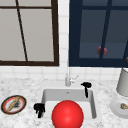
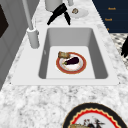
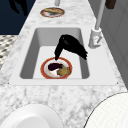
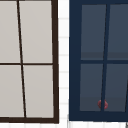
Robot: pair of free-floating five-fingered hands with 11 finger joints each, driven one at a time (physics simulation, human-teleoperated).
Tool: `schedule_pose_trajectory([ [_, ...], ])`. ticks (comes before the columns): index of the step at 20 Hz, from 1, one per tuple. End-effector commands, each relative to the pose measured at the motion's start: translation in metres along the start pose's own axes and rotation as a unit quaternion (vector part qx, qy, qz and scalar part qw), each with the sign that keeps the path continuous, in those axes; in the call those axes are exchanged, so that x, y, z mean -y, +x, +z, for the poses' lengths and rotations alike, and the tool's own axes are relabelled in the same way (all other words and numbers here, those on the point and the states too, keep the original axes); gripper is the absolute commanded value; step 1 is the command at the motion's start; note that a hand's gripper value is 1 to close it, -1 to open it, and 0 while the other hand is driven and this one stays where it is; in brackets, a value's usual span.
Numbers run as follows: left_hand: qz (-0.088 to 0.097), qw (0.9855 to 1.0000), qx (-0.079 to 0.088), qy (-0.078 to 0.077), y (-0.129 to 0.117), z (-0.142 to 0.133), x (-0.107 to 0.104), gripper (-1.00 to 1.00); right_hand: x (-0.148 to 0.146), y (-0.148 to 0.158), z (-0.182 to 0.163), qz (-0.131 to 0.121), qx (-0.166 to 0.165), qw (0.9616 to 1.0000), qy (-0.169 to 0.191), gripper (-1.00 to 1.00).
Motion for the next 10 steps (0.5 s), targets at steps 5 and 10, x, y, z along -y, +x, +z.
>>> schedule_pose_trajectory([
  [5, 0.000, 1.0000, 0.000, 0.000, 0.000, 0.000, 0.000, 0.00, -0.053, 0.029, -0.008, 0.041, -0.030, 0.9987, 0.008, -1.00],
  [10, 0.000, 1.0000, 0.000, 0.000, 0.000, 0.000, 0.000, 0.00, -0.088, 0.036, -0.008, 0.034, -0.028, 0.9988, 0.019, -1.00],
])
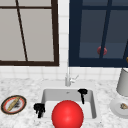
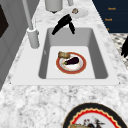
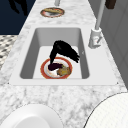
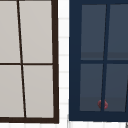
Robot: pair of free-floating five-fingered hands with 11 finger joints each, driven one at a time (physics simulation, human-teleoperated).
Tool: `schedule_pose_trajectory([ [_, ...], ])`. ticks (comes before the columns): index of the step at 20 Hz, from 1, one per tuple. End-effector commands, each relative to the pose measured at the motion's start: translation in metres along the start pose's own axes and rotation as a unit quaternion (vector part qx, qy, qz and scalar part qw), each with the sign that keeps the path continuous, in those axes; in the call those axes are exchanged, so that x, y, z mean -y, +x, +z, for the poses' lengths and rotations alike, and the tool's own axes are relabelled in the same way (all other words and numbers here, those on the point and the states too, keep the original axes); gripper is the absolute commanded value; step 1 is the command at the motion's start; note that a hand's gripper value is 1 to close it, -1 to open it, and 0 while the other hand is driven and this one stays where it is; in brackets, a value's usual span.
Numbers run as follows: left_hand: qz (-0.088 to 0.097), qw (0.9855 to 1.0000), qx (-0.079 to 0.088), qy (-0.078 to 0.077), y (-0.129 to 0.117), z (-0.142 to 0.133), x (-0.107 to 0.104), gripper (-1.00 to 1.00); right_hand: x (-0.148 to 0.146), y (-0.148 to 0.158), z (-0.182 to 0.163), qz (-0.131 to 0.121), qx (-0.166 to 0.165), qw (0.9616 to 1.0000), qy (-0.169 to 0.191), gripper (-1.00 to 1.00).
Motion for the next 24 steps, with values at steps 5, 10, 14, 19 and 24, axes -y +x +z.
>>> schedule_pose_trajectory([
  [5, 0.000, 1.0000, 0.000, 0.000, 0.000, 0.000, 0.000, 0.00, -0.049, 0.008, -0.029, 0.001, -0.004, 0.9993, 0.037, -1.00],
  [10, 0.000, 1.0000, 0.000, 0.000, 0.000, 0.000, 0.000, 0.00, -0.073, 0.025, -0.051, 0.009, -0.006, 0.9981, 0.062, -1.00],
  [14, 0.000, 1.0000, 0.000, 0.000, 0.000, 0.000, 0.000, 0.00, -0.090, 0.027, -0.066, 0.010, -0.011, 0.9959, 0.089, -1.00],
  [19, 0.000, 1.0000, 0.000, 0.000, 0.000, 0.000, 0.000, 0.00, -0.100, 0.034, -0.090, 0.011, -0.013, 0.9919, 0.126, -1.00],
  [24, 0.000, 1.0000, 0.000, 0.000, 0.000, 0.000, 0.000, 0.00, -0.116, 0.031, -0.109, 0.003, 0.001, 0.9888, 0.149, -1.00],
])
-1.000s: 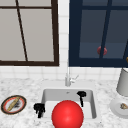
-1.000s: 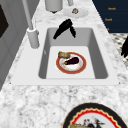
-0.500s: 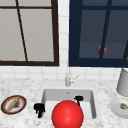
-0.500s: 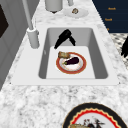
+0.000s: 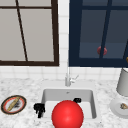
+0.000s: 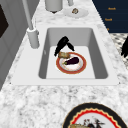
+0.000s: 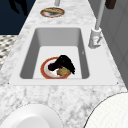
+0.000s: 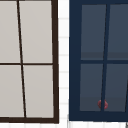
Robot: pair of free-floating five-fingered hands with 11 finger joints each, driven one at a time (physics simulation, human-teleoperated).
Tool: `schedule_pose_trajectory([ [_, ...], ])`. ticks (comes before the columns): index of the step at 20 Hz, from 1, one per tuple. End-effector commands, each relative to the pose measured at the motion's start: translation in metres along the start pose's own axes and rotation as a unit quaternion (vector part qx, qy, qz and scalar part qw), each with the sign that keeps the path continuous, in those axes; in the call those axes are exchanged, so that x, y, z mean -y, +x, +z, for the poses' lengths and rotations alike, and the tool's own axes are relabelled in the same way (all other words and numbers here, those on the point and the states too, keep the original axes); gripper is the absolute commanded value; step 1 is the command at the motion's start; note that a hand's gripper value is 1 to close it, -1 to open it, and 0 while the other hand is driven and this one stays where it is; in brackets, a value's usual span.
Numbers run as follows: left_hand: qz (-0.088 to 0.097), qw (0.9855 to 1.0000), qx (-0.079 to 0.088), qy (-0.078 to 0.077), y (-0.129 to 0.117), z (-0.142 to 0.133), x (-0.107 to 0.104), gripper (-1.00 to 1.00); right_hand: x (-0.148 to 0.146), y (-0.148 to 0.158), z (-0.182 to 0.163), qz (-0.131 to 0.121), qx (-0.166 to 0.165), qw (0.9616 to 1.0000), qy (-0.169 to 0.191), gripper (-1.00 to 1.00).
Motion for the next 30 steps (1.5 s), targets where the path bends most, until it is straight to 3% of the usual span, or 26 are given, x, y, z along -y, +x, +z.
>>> schedule_pose_trajectory([
  [1, 0.000, 1.0000, 0.000, 0.000, 0.000, 0.000, 0.000, 0.00, -0.006, -0.002, -0.017, 0.008, 0.006, 0.9996, 0.026, -1.00],
  [8, 0.000, 1.0000, 0.000, 0.000, 0.000, 0.000, 0.000, 0.00, -0.028, -0.005, -0.039, 0.001, 0.002, 0.9998, 0.020, -1.00],
  [11, 0.000, 1.0000, 0.000, 0.000, 0.000, 0.000, 0.000, 0.00, -0.030, -0.007, -0.047, 0.004, 0.002, 1.0000, 0.001, -1.00],
  [17, 0.000, 1.0000, 0.000, 0.000, 0.000, 0.000, 0.000, 0.00, -0.026, -0.008, -0.058, 0.005, -0.007, 0.9998, 0.019, -1.00],
  [18, 0.000, 1.0000, 0.000, 0.000, 0.000, 0.000, 0.000, 0.00, -0.025, -0.006, -0.060, 0.006, -0.010, 0.9996, 0.025, 1.00],
  [19, 0.000, 1.0000, 0.000, 0.000, 0.000, 0.000, 0.000, 0.00, -0.023, -0.004, -0.062, 0.020, -0.013, 0.9993, 0.030, 1.00],
  [24, 0.000, 1.0000, 0.000, 0.000, 0.000, 0.000, 0.000, 0.00, -0.016, 0.001, -0.063, 0.009, -0.023, 0.9994, -0.023, 1.00],
  [30, 0.000, 1.0000, 0.000, 0.000, 0.000, 0.000, 0.000, 0.00, 0.005, 0.000, -0.048, -0.003, -0.029, 0.9996, -0.004, 1.00],
])
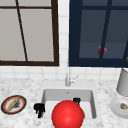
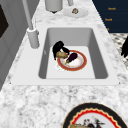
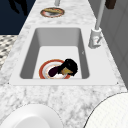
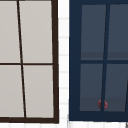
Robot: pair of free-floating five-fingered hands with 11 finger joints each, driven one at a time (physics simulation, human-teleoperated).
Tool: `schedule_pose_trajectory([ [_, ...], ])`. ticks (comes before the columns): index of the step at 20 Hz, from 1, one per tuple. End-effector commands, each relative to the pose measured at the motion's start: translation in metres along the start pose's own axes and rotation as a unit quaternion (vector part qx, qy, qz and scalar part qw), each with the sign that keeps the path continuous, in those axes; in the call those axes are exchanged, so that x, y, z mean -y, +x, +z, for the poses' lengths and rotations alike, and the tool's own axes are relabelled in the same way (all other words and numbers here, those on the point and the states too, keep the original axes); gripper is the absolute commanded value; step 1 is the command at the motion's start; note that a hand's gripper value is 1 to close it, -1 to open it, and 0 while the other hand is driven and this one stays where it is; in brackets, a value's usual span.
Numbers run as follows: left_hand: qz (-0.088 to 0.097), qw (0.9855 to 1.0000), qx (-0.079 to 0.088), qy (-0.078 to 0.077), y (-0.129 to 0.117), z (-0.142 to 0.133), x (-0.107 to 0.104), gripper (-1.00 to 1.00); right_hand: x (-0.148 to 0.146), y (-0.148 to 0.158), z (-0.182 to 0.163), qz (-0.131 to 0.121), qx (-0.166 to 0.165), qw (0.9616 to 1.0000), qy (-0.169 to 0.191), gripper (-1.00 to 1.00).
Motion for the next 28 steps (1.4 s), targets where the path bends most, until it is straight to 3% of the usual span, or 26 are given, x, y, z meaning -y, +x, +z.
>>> schedule_pose_trajectory([
  [1, 0.000, 1.0000, 0.000, 0.000, 0.000, 0.000, 0.000, 0.00, 0.006, 0.000, 0.003, -0.006, -0.004, 0.9994, 0.033, 1.00],
  [5, 0.000, 1.0000, 0.000, 0.000, 0.000, 0.000, 0.000, 0.00, 0.006, 0.002, -0.001, 0.001, -0.007, 0.9985, 0.055, 1.00],
  [15, 0.000, 1.0000, 0.000, 0.000, 0.000, 0.000, 0.000, 0.00, 0.052, 0.002, 0.022, -0.003, -0.036, 0.9926, 0.116, 1.00],
  [23, 0.000, 1.0000, 0.000, 0.000, 0.000, 0.000, 0.000, 0.00, 0.077, 0.003, 0.042, -0.003, -0.042, 0.9857, 0.163, 1.00],
  [28, 0.000, 1.0000, 0.000, 0.000, 0.000, 0.000, 0.000, 0.00, 0.072, -0.001, 0.078, 0.001, -0.025, 0.9871, 0.158, 1.00],
])
